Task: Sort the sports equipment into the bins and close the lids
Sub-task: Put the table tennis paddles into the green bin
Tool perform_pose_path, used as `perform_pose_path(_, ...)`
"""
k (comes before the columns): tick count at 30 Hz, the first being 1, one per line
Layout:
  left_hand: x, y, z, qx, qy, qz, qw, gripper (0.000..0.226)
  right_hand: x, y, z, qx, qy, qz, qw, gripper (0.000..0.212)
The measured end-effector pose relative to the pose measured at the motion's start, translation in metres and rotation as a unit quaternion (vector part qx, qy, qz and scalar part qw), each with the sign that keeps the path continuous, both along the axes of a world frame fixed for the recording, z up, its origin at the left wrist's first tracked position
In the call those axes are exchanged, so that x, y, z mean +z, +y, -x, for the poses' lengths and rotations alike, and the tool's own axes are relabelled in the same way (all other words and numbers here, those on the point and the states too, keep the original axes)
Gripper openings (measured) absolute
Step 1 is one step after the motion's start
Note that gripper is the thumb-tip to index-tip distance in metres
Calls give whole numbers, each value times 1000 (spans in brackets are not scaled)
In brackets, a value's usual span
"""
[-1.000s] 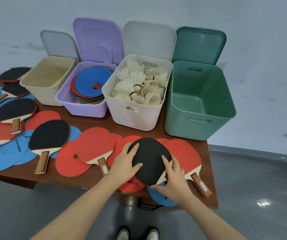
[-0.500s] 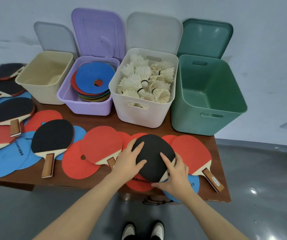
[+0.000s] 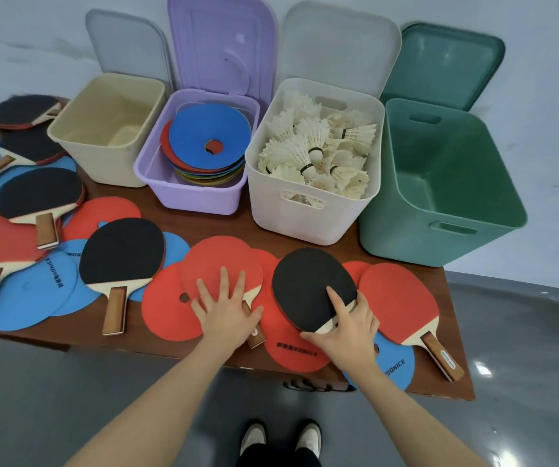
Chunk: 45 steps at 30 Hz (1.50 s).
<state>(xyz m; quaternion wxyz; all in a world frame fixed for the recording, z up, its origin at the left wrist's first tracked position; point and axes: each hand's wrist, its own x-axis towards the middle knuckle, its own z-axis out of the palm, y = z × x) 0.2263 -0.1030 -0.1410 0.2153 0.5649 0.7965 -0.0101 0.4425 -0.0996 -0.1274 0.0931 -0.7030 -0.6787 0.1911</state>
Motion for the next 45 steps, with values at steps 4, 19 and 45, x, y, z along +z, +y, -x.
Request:
perform_pose_path(4, 2, -7, 18, -64, -8, 13, 998, 76, -9, -8, 8, -19, 6, 5, 1000, 101)
perform_pose_path(19, -6, -15, 34, 59, 15, 16, 998, 102, -18, -5, 34, -26, -7, 26, 999, 101)
perform_pose_path(45, 90, -34, 4, 48, -82, -298, 950, 87, 57, -23, -30, 60, 115, -147, 981, 96)
